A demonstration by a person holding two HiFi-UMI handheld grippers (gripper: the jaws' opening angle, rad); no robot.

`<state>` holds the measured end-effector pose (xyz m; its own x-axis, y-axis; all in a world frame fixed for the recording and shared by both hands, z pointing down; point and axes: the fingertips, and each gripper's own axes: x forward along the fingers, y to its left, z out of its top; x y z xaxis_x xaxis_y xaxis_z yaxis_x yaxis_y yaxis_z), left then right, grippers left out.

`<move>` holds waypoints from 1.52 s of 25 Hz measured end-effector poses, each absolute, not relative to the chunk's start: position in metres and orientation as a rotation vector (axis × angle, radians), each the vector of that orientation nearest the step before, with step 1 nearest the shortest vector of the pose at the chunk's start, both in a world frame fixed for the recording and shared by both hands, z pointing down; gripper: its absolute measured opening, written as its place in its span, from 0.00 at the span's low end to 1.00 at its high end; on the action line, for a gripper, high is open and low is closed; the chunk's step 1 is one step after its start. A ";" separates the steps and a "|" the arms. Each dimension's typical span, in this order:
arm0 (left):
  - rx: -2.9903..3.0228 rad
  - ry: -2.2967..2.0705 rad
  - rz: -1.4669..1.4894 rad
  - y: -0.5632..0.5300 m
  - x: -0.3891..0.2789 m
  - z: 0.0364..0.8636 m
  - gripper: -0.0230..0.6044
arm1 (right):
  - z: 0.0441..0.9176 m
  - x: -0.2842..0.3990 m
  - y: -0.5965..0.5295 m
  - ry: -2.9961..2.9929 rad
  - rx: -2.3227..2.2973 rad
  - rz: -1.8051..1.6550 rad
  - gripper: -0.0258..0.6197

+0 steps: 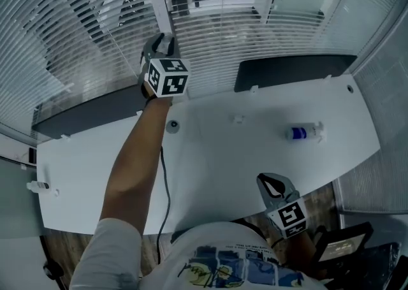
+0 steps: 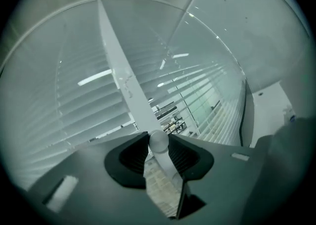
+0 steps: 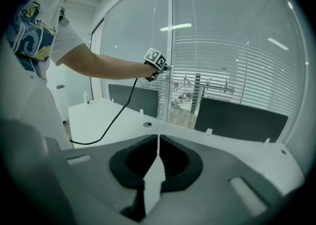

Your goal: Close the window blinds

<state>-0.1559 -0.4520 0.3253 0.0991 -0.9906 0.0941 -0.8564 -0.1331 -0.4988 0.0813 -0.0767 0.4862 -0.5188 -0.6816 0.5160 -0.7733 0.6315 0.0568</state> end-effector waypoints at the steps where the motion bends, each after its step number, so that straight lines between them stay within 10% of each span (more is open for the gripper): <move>1: -2.099 1.857 -0.547 -0.452 -0.158 0.325 0.25 | 0.486 0.082 -0.077 -2.353 1.142 0.246 0.05; 16: -2.243 1.962 -0.329 -0.449 -0.166 0.317 0.25 | 0.485 0.090 -0.072 -2.352 1.149 0.247 0.05; 38: -1.475 1.119 -1.198 -0.448 -0.138 0.334 0.33 | 0.481 0.106 -0.071 -2.373 1.142 0.246 0.05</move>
